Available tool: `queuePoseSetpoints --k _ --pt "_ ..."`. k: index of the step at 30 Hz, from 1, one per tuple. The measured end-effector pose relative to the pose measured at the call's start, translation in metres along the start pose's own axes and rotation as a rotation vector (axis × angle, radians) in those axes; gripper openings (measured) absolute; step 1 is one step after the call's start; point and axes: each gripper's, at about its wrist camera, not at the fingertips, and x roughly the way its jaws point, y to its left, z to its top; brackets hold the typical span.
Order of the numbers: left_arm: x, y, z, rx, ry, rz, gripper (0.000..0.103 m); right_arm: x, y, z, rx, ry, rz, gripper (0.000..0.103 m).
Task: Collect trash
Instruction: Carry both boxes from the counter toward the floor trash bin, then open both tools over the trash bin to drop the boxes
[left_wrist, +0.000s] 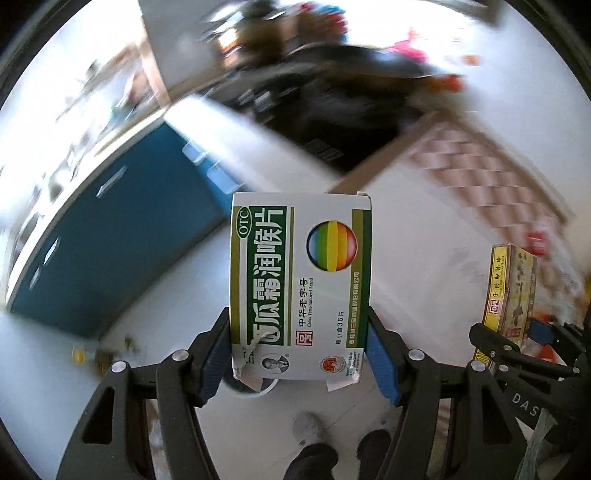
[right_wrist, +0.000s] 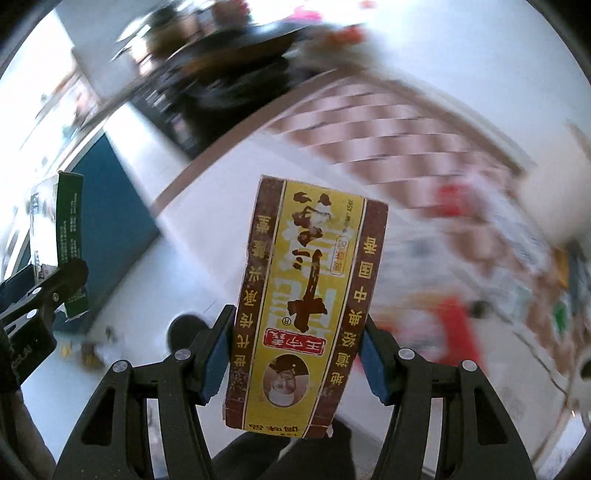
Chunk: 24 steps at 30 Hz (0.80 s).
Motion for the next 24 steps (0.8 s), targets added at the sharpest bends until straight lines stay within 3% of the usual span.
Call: queuePoseSetpoints --k 6,10,16,19,22,23,24 --pt "0.104 0.103 -0.034 -0.181 0.149 0.052 0.064 0.092 0.113 -0.007 -0.164 0.1 0.093 0.063" --pt "0.206 0.155 -0.072 -0.313 0.28 -0.005 0.064 0.177 0.179 -0.031 -0.248 0.178 0.141 0.063" --pt "0.355 0.2 -0.139 -0.446 0.47 -0.141 0.064 0.331 0.233 -0.079 -0.265 0.329 0.198 0.063" --pt "0.402 0.215 -0.167 -0.492 0.517 -0.18 0.065 0.404 0.251 -0.106 -0.256 0.419 0.233 0.063" --pt "0.429 0.229 -0.19 -0.528 0.535 -0.174 0.066 0.461 0.268 -0.129 -0.255 0.479 0.265 0.063" --pt "0.437 0.234 -0.198 -0.541 0.536 -0.166 0.071 0.475 0.272 -0.135 -0.256 0.497 0.278 0.063" --pt "0.442 0.239 -0.206 -0.551 0.54 -0.159 0.085 0.49 0.278 -0.141 -0.254 0.506 0.286 0.063"
